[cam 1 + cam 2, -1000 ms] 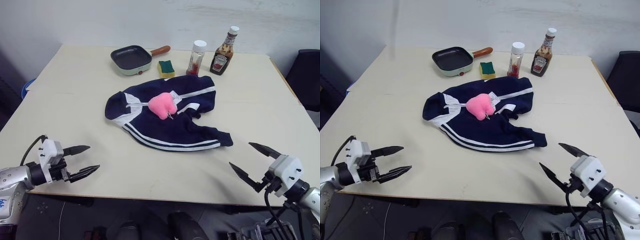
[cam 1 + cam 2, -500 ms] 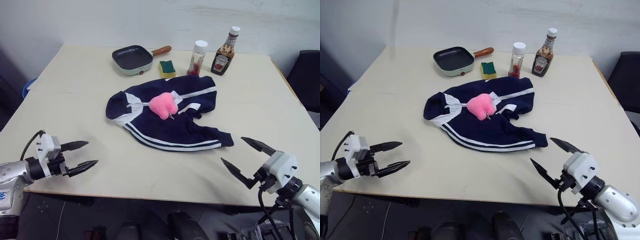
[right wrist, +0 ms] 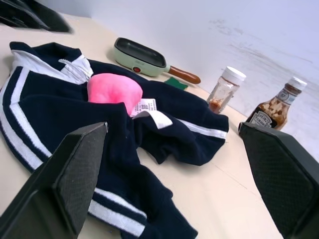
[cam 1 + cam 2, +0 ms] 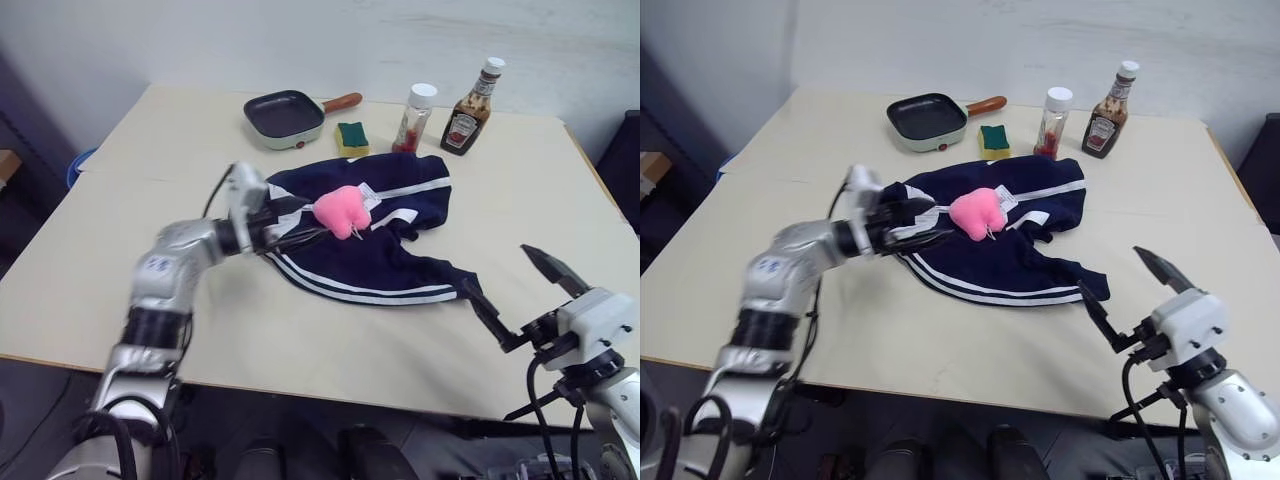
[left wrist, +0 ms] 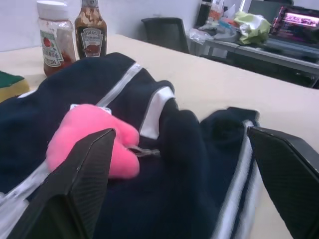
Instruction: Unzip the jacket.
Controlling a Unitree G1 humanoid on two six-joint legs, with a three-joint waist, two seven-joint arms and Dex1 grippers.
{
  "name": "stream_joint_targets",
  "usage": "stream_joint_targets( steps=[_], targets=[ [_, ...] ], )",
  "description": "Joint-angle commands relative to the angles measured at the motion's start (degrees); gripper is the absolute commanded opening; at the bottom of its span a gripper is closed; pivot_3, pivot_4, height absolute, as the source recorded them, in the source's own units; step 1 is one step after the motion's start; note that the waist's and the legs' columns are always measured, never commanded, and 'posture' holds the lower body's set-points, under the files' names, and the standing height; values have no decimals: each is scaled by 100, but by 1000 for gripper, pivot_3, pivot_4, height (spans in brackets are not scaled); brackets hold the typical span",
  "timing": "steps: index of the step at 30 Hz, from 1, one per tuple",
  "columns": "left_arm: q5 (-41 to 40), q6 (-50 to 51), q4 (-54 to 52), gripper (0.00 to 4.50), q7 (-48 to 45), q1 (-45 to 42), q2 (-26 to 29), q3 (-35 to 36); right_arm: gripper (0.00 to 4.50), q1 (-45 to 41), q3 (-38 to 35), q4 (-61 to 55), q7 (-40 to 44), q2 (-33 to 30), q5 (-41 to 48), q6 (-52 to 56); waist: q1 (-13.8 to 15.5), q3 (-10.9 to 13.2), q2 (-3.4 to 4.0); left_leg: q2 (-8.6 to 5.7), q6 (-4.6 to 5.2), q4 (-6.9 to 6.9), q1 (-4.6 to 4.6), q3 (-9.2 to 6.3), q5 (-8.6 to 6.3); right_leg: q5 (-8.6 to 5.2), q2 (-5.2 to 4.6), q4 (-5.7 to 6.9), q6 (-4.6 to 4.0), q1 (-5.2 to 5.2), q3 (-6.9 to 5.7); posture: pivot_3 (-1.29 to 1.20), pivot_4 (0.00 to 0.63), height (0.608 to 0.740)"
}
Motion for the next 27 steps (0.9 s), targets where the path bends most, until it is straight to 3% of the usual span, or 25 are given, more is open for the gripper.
stream_joint_targets(
  steps=[1, 5, 10, 13, 17, 21, 22, 25, 27],
  targets=[
    [552, -876, 1432, 4435, 516, -698, -330, -13, 4425, 135, -26, -346, -133, 98, -85, -126, -50, 1, 1, 0, 1, 1, 1, 7, -1, 0, 3, -1, 1, -1, 9, 0, 150, 740],
    [1028, -1900, 2698, 4435, 1081, -1281, -719, 19, 4425, 478, -87, -612, -320, 285, -126, -98, -105, 1, 0, 4, 2, -14, 12, 36, -3, 3, 19, 1, 6, -8, 32, 0, 150, 740],
    [1434, -2331, 3406, 4435, 1361, -1527, -713, 1, 4425, 779, -160, -759, -491, 459, -175, -133, -62, 2, 0, 7, -9, -16, 5, 49, 3, 3, 17, 9, 8, -27, 44, 0, 150, 740],
    [1837, -2373, 3906, 3905, 1693, -1637, -660, -132, 4500, 822, -153, -797, -583, 539, -216, -126, -14, 2, 0, 4, -9, -9, -7, 61, 3, 3, 16, 28, 9, -54, 47, 0, 150, 740],
    [1941, -2287, 4290, 2595, 1560, -1731, -827, -61, 4500, 804, -105, -810, -632, 560, -264, -121, -3, 2, 0, 3, -10, 3, -21, 66, 3, 2, 16, 45, 10, -72, 46, 0, 150, 740],
    [2008, -2172, 4416, 1752, 1300, -1731, -923, -61, 4500, 785, -133, -825, -663, 561, -262, -123, 21, 2, -1, -1, -10, 14, -25, 66, 4, 2, 13, 49, 11, -72, 39, 0, 150, 740],
    [2028, -2195, 4425, 1360, 1316, -1728, -918, -45, 4500, 779, -144, -817, -666, 560, -266, -130, 14, 2, 0, -2, -11, 15, -25, 67, 4, 2, 13, 50, 11, -72, 38, 0, 150, 740],
    [1769, -2455, 4338, 542, 1364, -1677, -880, 292, 4500, 758, -146, -792, -665, 564, -261, -163, 8, 1, 0, -1, -11, 15, -24, 67, 4, 1, 14, 55, 11, -73, 39, 0, 150, 740],
    [1156, -2627, 4147, 55, 1202, -1632, -885, 921, 4500, 683, -61, -773, -634, 550, -260, -191, 8, 2, -1, -1, -12, 15, -24, 67, 4, 1, 14, 57, 12, -74, 38, 0, 150, 740]
  ],
)
